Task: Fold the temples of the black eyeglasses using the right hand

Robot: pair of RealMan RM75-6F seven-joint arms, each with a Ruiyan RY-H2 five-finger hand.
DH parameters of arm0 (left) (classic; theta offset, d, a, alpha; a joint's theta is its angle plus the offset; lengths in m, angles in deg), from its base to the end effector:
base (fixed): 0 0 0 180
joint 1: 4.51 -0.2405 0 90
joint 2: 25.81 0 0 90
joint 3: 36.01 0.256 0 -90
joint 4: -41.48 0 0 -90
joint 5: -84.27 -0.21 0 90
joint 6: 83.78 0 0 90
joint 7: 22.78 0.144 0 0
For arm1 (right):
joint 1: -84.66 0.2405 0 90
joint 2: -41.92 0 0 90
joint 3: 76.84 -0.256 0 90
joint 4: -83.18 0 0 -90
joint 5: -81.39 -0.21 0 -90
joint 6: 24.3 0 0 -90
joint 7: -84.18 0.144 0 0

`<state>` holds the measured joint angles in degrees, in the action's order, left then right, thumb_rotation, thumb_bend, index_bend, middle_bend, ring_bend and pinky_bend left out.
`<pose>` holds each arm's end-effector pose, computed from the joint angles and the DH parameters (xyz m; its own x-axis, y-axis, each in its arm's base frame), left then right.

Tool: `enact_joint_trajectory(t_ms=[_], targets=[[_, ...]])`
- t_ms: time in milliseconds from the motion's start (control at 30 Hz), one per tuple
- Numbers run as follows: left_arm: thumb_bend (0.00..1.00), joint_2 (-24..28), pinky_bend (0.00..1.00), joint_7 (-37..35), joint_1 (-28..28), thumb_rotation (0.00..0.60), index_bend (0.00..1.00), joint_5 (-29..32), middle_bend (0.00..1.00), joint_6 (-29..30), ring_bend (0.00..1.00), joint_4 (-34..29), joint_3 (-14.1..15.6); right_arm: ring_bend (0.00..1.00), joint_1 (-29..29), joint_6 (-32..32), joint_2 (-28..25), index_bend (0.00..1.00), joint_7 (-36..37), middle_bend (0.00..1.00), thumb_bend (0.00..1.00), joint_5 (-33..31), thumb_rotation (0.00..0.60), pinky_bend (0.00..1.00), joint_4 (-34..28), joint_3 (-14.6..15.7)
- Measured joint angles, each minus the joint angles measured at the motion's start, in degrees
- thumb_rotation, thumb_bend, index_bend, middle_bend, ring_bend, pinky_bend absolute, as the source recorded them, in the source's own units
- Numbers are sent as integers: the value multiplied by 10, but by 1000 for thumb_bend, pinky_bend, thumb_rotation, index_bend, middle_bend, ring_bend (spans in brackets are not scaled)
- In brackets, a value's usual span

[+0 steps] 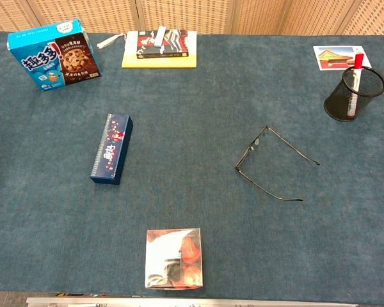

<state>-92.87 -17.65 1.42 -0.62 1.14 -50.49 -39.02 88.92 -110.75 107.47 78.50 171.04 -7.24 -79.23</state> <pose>-0.3067 0.1871 0.1440 0.4345 -0.0014 0.9007 0.9006 -0.0095 -0.4345 -0.3082 -0.1761 0.1525 0.4954 0.0161 0.8685 -0.8666 -0.0608 0.4954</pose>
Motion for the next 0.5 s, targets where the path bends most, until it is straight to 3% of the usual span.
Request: enact_joint_trajectory(t_ms=[500], targets=[[0,4,348,11,-12,600,368,6,297,11,295,-11,4,55,7,18,4,177,-7,163,59,-20,600,216,4,-7]])
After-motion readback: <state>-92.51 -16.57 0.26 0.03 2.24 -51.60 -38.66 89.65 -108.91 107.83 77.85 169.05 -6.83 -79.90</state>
